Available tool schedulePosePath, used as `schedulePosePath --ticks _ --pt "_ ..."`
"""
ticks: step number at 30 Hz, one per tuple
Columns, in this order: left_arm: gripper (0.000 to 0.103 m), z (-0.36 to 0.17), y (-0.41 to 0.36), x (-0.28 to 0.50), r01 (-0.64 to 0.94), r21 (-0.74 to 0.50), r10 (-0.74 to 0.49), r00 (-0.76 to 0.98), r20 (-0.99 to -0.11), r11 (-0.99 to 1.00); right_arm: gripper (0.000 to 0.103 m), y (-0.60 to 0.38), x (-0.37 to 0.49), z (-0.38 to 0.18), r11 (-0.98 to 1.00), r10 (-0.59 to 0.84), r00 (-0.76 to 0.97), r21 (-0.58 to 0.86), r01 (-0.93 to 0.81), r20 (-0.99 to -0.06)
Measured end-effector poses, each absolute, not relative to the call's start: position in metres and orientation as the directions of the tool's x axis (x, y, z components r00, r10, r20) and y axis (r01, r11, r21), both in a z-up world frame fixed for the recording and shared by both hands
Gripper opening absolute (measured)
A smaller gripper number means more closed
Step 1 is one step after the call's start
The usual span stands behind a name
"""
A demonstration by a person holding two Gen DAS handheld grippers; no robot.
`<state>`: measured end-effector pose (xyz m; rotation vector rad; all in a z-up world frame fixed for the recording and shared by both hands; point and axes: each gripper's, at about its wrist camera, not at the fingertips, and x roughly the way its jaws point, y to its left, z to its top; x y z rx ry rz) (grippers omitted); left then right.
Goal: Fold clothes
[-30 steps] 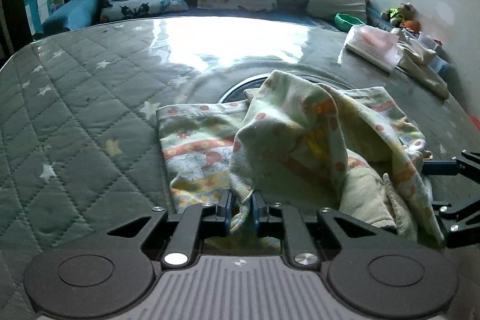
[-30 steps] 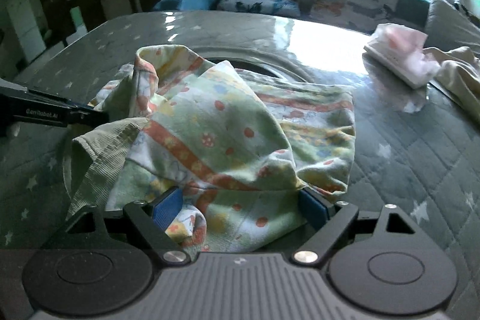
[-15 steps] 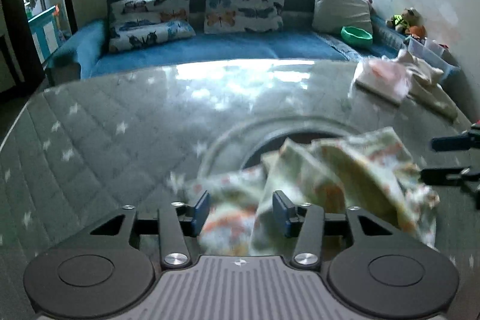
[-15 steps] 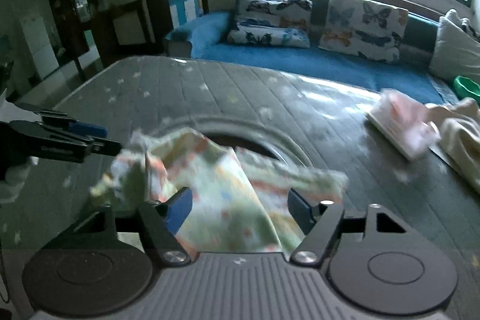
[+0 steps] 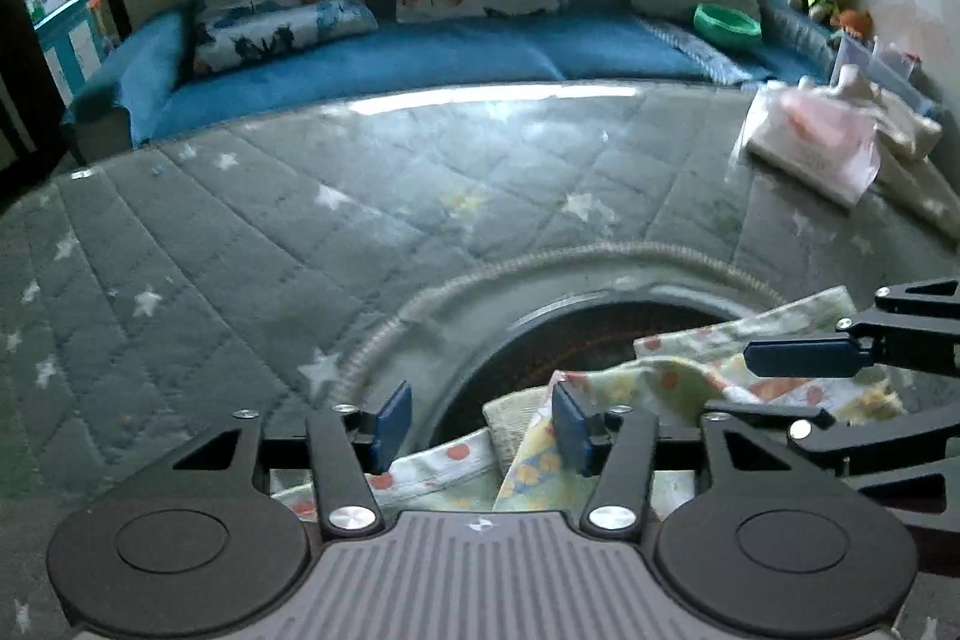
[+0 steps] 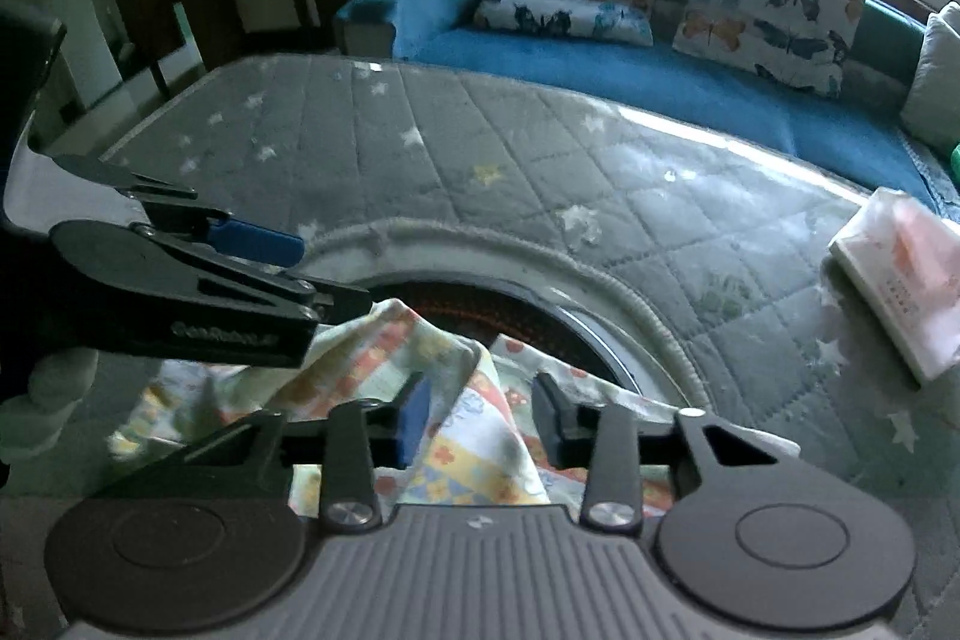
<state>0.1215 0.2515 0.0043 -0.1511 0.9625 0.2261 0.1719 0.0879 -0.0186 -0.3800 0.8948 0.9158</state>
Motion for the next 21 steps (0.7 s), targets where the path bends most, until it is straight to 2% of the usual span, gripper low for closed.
schedulePosePath --ticks 1,6,12,18,21 --pt "0.013 0.002 0.252 0.122 -0.25 -0.045 0.103 0.547 -0.831 0.967 0.021 0.088 0.172 -0.021 0.577 0.511 0.294 0.069 -0.814 -0.808" --pt "0.001 0.005 0.251 0.109 -0.236 -0.074 0.076 0.569 -0.819 0.969 0.006 0.082 0.162 -0.02 0.568 0.492 0.336 0.004 -0.823 -0.803" --pt "0.0 0.016 0.251 0.085 -0.251 -0.089 0.081 0.595 -0.8 0.964 0.005 0.072 0.139 -0.007 0.555 0.477 0.432 -0.119 -0.823 -0.765" --pt "0.0 0.027 0.247 0.047 -0.255 -0.107 0.078 0.621 -0.78 0.961 0.005 0.052 0.115 0.013 0.555 0.506 0.464 -0.138 -0.821 -0.727" --pt "0.001 0.042 0.241 0.033 -0.224 -0.127 0.058 0.67 -0.74 0.966 0.005 0.043 0.098 0.02 0.54 0.533 0.462 -0.135 -0.831 -0.709"
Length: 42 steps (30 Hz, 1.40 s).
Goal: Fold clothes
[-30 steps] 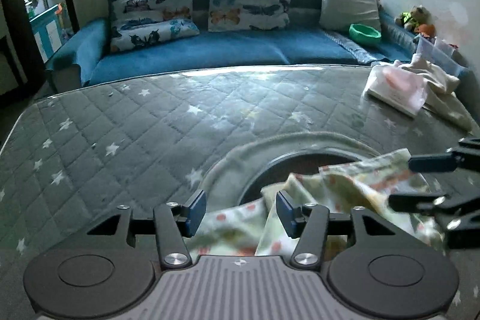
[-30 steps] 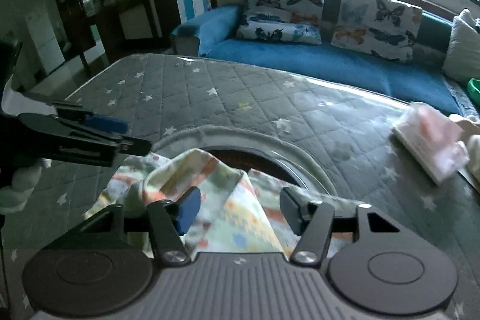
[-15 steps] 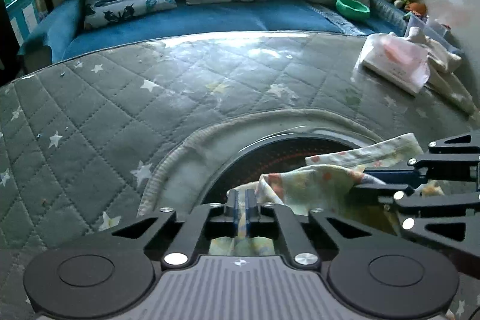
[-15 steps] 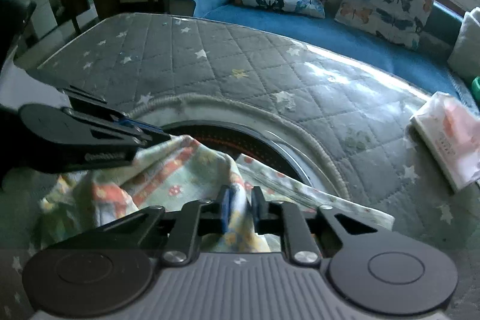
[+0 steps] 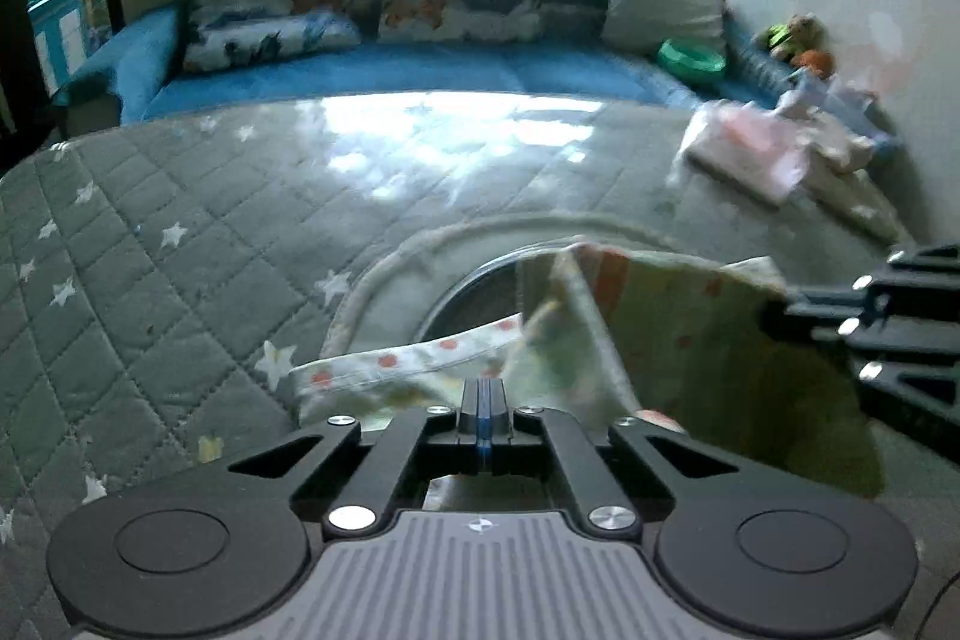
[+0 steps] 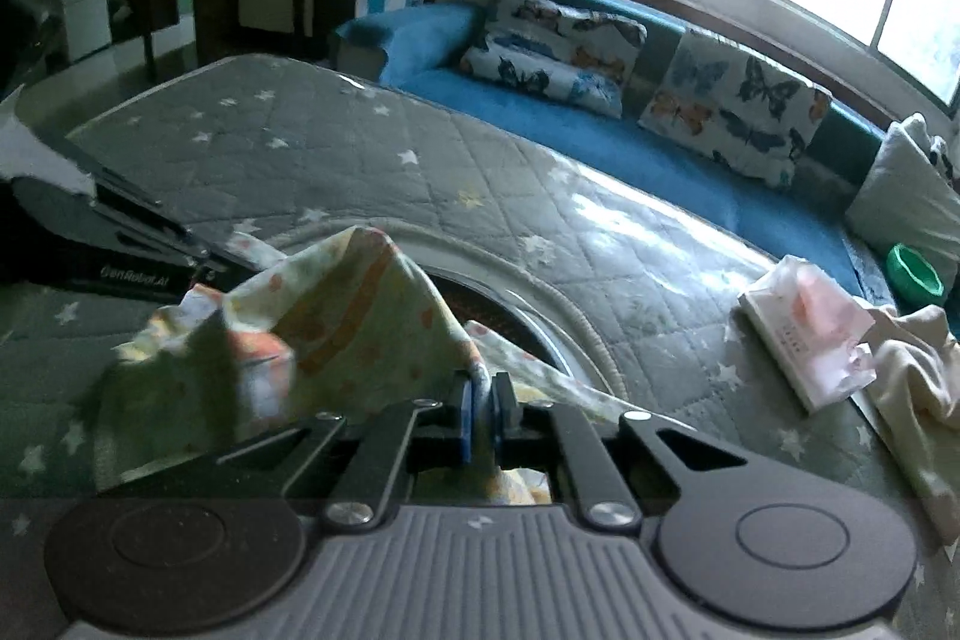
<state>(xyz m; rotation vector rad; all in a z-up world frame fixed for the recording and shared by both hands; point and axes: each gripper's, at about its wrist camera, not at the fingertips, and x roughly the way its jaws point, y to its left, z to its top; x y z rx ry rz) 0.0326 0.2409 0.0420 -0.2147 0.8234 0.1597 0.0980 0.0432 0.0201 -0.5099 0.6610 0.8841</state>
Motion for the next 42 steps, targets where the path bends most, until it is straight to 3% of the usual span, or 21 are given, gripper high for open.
schedulePosePath --ticks 2,7,12,16,23,27,34,42 --pt "0.004 0.051 0.234 0.032 -0.204 -0.105 0.07 0.697 -0.713 0.973 0.005 0.038 0.087 0.023 0.532 0.551 0.455 -0.126 -0.838 -0.7" --pt "0.043 0.056 0.218 0.044 -0.184 -0.009 0.13 0.725 -0.676 0.983 0.005 0.029 0.07 0.027 0.525 0.571 0.447 -0.113 -0.844 -0.688" --pt "0.044 0.042 0.22 0.062 -0.183 -0.033 0.113 0.726 -0.678 0.982 0.005 0.02 0.067 0.027 0.527 0.585 0.437 -0.09 -0.845 -0.683" --pt "0.05 0.042 0.224 0.06 -0.142 -0.158 0.001 0.745 -0.667 0.977 0.005 0.015 0.065 0.027 0.539 0.588 0.447 -0.086 -0.838 -0.674" --pt "0.051 0.054 0.215 0.06 -0.094 -0.137 -0.014 0.774 -0.633 0.986 0.005 0.007 0.064 0.025 0.54 0.601 0.444 -0.072 -0.838 -0.665" --pt "0.049 0.044 0.213 0.073 -0.055 -0.13 -0.045 0.751 -0.658 0.99 0.005 0.004 0.062 0.024 0.536 0.605 0.441 -0.07 -0.841 -0.663" --pt "0.011 0.03 0.217 0.066 0.032 -0.224 -0.177 0.723 -0.668 0.974 0.005 -0.007 0.061 0.023 0.546 0.607 0.445 -0.061 -0.835 -0.659" --pt "0.005 0.03 0.203 0.024 0.027 -0.192 -0.153 0.713 -0.684 0.981 0.005 -0.029 0.066 0.018 0.595 0.597 0.45 -0.009 -0.804 -0.664"
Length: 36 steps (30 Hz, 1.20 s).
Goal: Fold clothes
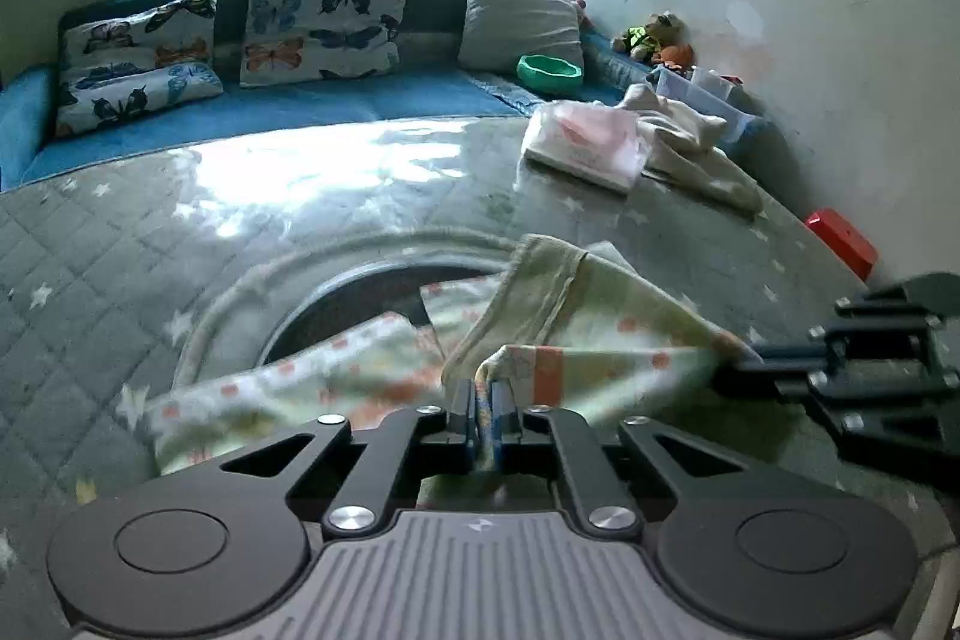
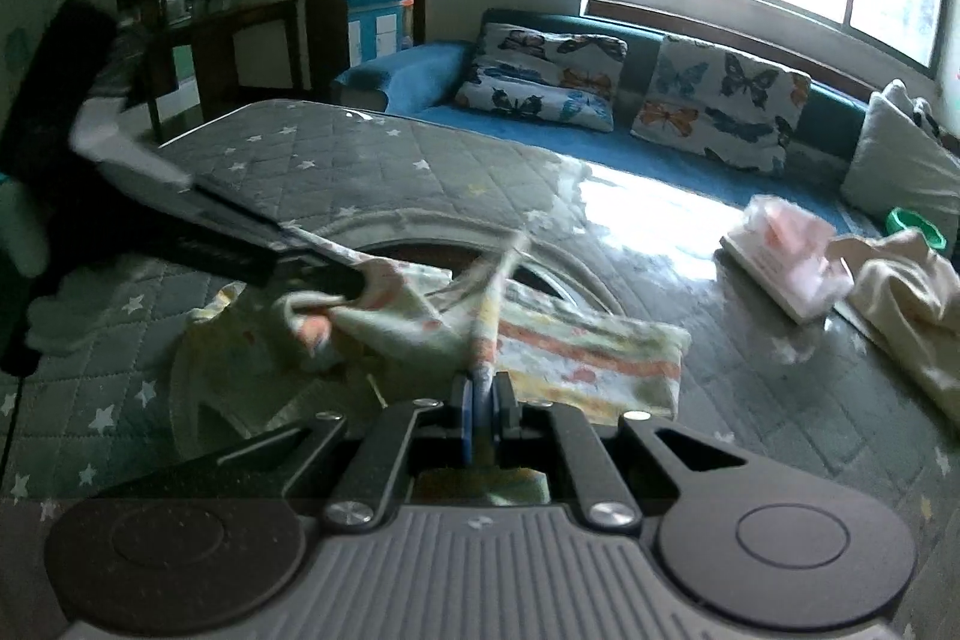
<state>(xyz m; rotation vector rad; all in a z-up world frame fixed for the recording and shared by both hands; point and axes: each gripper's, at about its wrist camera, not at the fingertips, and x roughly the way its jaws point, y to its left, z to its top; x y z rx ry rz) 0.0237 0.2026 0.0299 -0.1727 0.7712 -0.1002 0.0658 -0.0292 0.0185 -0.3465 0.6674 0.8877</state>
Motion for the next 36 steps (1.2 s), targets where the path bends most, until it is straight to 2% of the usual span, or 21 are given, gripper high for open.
schedulePosePath --ticks 7,12,16,21,25,27,28,29,31,34,36 --pt "0.005 0.03 0.184 -0.03 -0.005 -0.168 -0.113 0.723 -0.682 0.986 0.01 -0.045 0.05 0.013 0.589 0.611 0.39 0.066 -0.805 -0.689" --pt "0.005 0.016 0.174 -0.068 -0.006 -0.139 -0.095 0.705 -0.703 0.99 0.017 -0.059 0.038 0.007 0.563 0.633 0.308 0.148 -0.813 -0.71" --pt "0.006 0.023 0.174 -0.081 -0.026 -0.11 -0.057 0.725 -0.686 0.994 0.025 -0.068 0.047 0.016 0.583 0.66 0.298 0.22 -0.782 -0.69" --pt "0.015 0.044 0.159 -0.081 0.027 -0.041 -0.047 0.779 -0.625 0.999 0.031 -0.069 0.077 0.024 0.625 0.688 0.313 0.316 -0.714 -0.655" --pt "0.024 0.05 0.14 -0.066 0.082 0.027 -0.05 0.799 -0.599 0.996 0.035 -0.057 0.107 0.011 0.658 0.679 0.275 0.398 -0.639 -0.681" --pt "0.028 0.049 0.127 -0.057 0.118 0.07 -0.055 0.809 -0.585 0.99 0.035 -0.05 0.117 -0.002 0.667 0.673 0.245 0.43 -0.608 -0.698" --pt "0.036 0.048 0.121 -0.053 0.144 0.086 -0.068 0.812 -0.58 0.986 0.035 -0.046 0.121 -0.008 0.67 0.672 0.227 0.448 -0.592 -0.705" --pt "0.04 0.046 0.117 -0.049 0.169 0.098 -0.082 0.811 -0.58 0.981 0.034 -0.044 0.123 -0.011 0.669 0.674 0.213 0.461 -0.584 -0.708" --pt "0.041 0.04 0.109 -0.039 0.187 0.133 -0.072 0.802 -0.594 0.973 0.033 -0.037 0.123 -0.016 0.658 0.68 0.191 0.473 -0.586 -0.708" --pt "0.041 0.033 0.1 -0.029 0.225 0.18 -0.075 0.798 -0.598 0.958 0.015 -0.03 0.121 -0.018 0.641 0.688 0.182 0.471 -0.606 -0.702" --pt "0.041 0.029 0.097 -0.023 0.255 0.196 -0.087 0.789 -0.608 0.947 0.01 -0.027 0.118 -0.013 0.643 0.682 0.214 0.435 -0.63 -0.7"
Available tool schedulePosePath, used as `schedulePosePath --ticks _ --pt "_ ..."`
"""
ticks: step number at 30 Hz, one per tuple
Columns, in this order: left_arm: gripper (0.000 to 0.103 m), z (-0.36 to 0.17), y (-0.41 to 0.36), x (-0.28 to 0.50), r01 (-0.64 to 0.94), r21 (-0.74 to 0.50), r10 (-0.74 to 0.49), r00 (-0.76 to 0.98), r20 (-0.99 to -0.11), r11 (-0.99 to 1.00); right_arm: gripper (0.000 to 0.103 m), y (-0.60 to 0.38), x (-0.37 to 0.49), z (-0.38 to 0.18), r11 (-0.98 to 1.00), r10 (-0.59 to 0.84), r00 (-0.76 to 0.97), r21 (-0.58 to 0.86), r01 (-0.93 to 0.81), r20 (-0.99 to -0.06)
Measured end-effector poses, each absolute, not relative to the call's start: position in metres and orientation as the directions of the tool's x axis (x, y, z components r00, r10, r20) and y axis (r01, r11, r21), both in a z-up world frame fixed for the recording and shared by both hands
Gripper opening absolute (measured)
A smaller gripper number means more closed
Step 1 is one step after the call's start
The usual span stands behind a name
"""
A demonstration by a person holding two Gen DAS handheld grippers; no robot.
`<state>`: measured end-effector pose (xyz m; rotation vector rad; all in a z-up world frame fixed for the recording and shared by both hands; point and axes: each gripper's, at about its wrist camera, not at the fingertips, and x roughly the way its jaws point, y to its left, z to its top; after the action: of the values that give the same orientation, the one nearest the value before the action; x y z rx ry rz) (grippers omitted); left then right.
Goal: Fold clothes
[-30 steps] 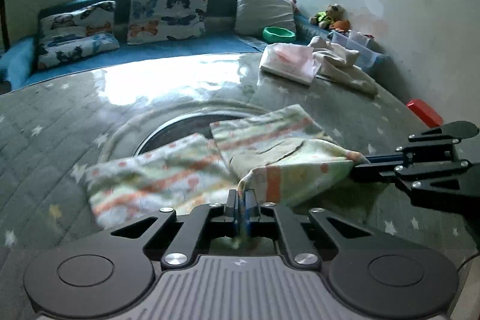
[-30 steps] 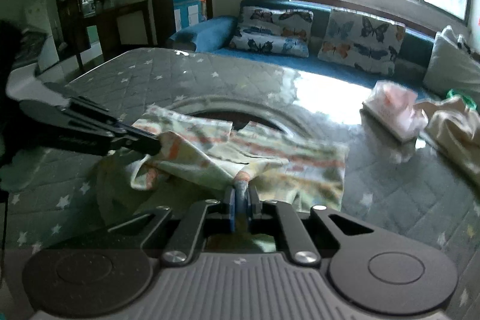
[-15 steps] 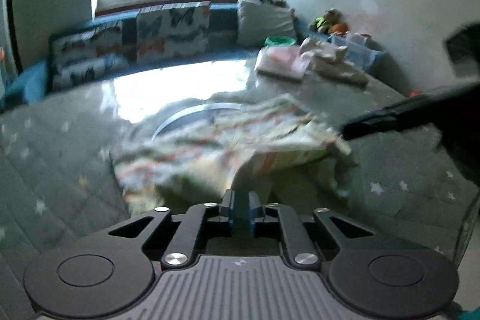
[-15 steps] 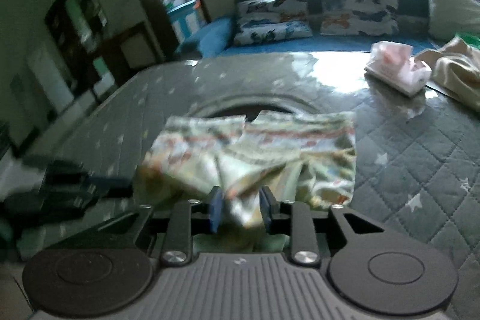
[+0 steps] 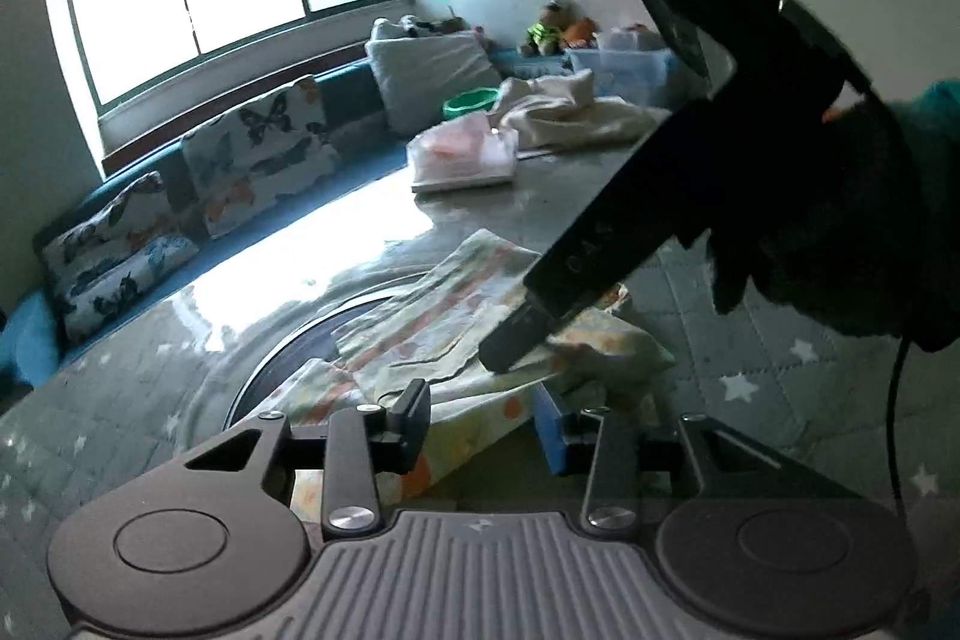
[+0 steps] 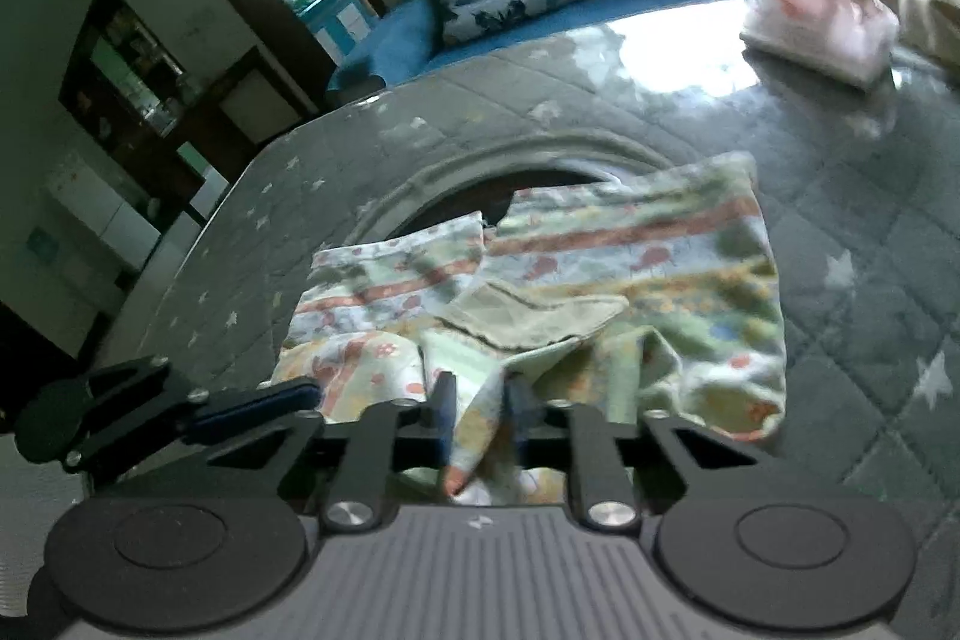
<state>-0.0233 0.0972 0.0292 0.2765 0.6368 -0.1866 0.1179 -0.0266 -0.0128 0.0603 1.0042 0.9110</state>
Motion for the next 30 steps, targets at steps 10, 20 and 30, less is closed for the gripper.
schedulePosePath --ticks 10,20,30 --pt "0.011 0.009 0.097 -0.01 0.305 0.21 -0.096 0.747 -0.658 0.929 0.002 -0.068 0.106 0.033 0.728 0.616 0.487 0.213 -0.651 -0.619" --pt "0.004 0.019 0.1 -0.024 0.23 0.188 -0.067 0.784 -0.617 0.955 0.022 -0.07 0.121 0.01 0.675 0.699 0.307 0.455 -0.581 -0.645" --pt "0.004 0.018 0.101 -0.031 0.176 0.153 -0.046 0.789 -0.613 0.972 0.005 -0.027 0.129 -0.027 0.636 0.743 0.19 0.588 -0.5 -0.642"
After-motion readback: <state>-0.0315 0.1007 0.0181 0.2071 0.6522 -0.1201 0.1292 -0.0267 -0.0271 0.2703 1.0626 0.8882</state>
